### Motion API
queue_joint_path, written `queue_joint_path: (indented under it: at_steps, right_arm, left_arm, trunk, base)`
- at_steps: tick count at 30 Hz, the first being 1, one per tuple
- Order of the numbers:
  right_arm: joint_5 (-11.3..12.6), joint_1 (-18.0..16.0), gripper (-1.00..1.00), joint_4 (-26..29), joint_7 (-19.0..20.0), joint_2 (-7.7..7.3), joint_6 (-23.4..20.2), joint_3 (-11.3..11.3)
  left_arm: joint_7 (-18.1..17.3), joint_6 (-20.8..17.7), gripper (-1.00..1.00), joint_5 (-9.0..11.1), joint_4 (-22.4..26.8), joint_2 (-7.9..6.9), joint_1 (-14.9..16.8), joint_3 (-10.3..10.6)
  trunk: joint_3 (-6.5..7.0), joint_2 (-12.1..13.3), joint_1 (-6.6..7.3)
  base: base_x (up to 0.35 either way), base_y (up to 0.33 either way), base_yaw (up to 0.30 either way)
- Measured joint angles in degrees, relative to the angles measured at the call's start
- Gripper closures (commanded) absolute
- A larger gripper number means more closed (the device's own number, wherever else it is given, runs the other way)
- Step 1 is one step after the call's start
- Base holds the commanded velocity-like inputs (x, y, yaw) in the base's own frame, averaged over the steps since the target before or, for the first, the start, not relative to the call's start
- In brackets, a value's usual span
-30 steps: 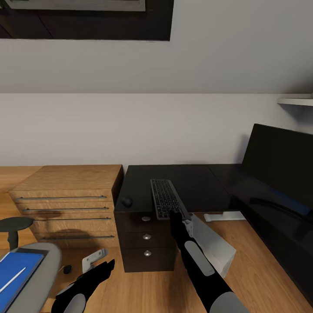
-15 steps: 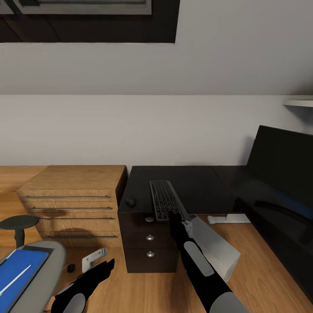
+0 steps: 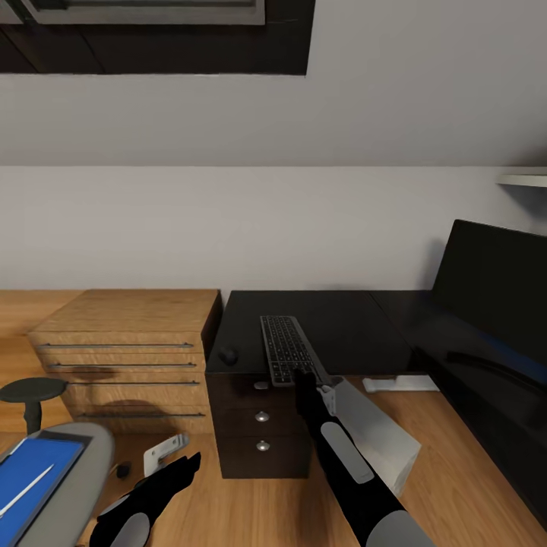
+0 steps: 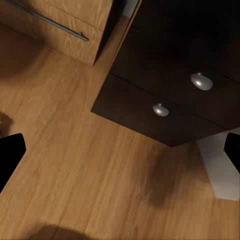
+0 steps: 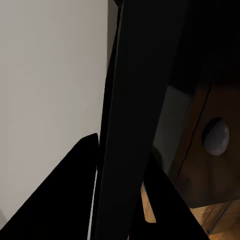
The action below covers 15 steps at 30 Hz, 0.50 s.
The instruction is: In the bedroom, organize the workspace by keeping the computer under the desk, ensuring the monitor is on the desk, placing the keyboard on the desk next to the monitor, placing the mouse on the desk next to the keyboard, moving the folder from the swivel chair onto the desk next to the mouse, stacking the notebook on top of the folder with the pen on top of the notebook, and positioning the swivel chair next to the desk.
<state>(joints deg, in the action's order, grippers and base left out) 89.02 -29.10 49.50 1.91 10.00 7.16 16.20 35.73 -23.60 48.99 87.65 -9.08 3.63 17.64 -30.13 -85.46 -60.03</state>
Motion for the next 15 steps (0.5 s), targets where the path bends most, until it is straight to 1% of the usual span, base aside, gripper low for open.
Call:
queue_joint_path:
  at_steps: [11, 13, 15]
  right_arm:
    - [0.0, 0.1, 1.0, -0.1, 0.2, 0.0, 0.0, 0.0]
    - [0.0, 0.1, 1.0, -0.1, 0.2, 0.0, 0.0, 0.0]
    - [-0.1, 0.1, 1.0, -0.1, 0.3, 0.0, 0.0, -0.1]
  left_arm:
    - [0.0, 0.0, -1.0, 0.0, 0.0, 0.0, 0.0, 0.1]
    - [0.0, 0.0, -1.0, 0.0, 0.0, 0.0, 0.0, 0.1]
    - [0.0, 0.0, -1.0, 0.0, 0.0, 0.0, 0.0, 0.1]
  trunk:
    - [0.0, 0.0, 0.01]
    - [0.0, 0.0, 0.01]
    - [0.0, 0.0, 0.0]
  base:
    - [0.274, 0.002, 0.0]
    - [0.22, 0.08, 0.0]
    - [0.143, 0.181, 0.0]
